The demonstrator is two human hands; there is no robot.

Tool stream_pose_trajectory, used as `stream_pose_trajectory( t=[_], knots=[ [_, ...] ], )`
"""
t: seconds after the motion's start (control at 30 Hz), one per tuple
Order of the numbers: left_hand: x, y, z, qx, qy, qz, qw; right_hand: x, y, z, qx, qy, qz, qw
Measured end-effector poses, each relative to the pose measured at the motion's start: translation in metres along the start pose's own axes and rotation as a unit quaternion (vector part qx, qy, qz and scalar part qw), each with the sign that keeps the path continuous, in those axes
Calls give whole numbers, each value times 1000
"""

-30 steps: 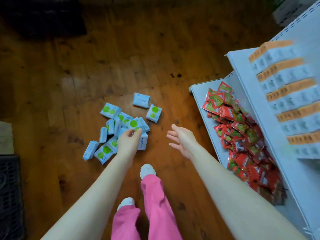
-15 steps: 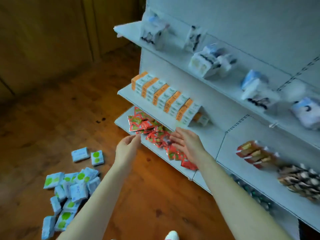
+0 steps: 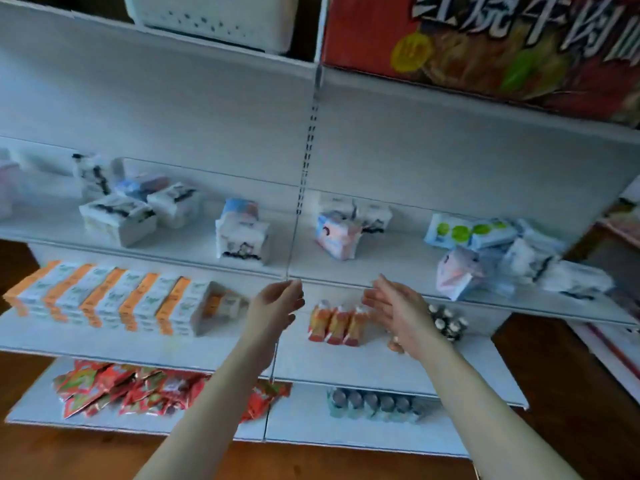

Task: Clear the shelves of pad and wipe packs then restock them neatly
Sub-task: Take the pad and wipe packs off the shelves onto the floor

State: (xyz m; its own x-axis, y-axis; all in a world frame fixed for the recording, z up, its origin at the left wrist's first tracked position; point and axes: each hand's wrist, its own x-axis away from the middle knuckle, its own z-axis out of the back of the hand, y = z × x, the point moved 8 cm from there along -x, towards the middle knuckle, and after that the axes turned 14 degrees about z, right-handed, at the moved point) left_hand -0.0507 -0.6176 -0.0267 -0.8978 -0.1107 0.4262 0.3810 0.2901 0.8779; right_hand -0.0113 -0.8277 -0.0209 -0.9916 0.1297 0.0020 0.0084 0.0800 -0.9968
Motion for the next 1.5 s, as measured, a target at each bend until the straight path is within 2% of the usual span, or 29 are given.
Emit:
stream_pose_trajectory(
  t=[0.3, 0.53, 0.6, 0.67, 0.77, 0.87, 0.93, 1.03, 1.13, 1.23, 1.37, 1.5],
  knots=[
    [-56, 6, -150, -110, -106, 12, 988, -61, 16, 121, -27, 98, -18, 995],
    [-110, 16, -254, -146, -172, 13, 974, -108, -2, 216, 0, 188, 37, 981],
    [-118, 19, -288, -163, -201, 8, 966, -117, -4, 252, 25, 244, 38, 969],
    [-124, 19, -318, -175, -222, 10, 959, -123, -1, 284, 41, 293, 24, 955],
    [-129, 15, -359, -183, -239, 13, 954, -134, 10, 320, 49, 315, -13, 948],
    [-138, 12, -398, -181, -250, 8, 951, -162, 17, 353, 130, 294, -45, 946],
    [-146, 10, -420, -174, -241, 4, 955, -186, 17, 365, 196, 251, -56, 946],
    [-160, 8, -444, -153, -197, 2, 968, -222, 26, 363, 269, 142, -81, 949],
    [-169, 5, -459, -140, -148, 3, 979, -248, 32, 353, 358, 39, -64, 931],
    [-174, 5, -465, -119, -109, 1, 987, -262, 37, 348, 319, 14, -40, 947],
    [-178, 5, -459, -129, -60, -13, 990, -265, 47, 357, 241, 33, -69, 968],
    [-184, 13, -453, -132, -23, -46, 990, -268, 6, 363, 156, 43, -32, 986]
  ],
)
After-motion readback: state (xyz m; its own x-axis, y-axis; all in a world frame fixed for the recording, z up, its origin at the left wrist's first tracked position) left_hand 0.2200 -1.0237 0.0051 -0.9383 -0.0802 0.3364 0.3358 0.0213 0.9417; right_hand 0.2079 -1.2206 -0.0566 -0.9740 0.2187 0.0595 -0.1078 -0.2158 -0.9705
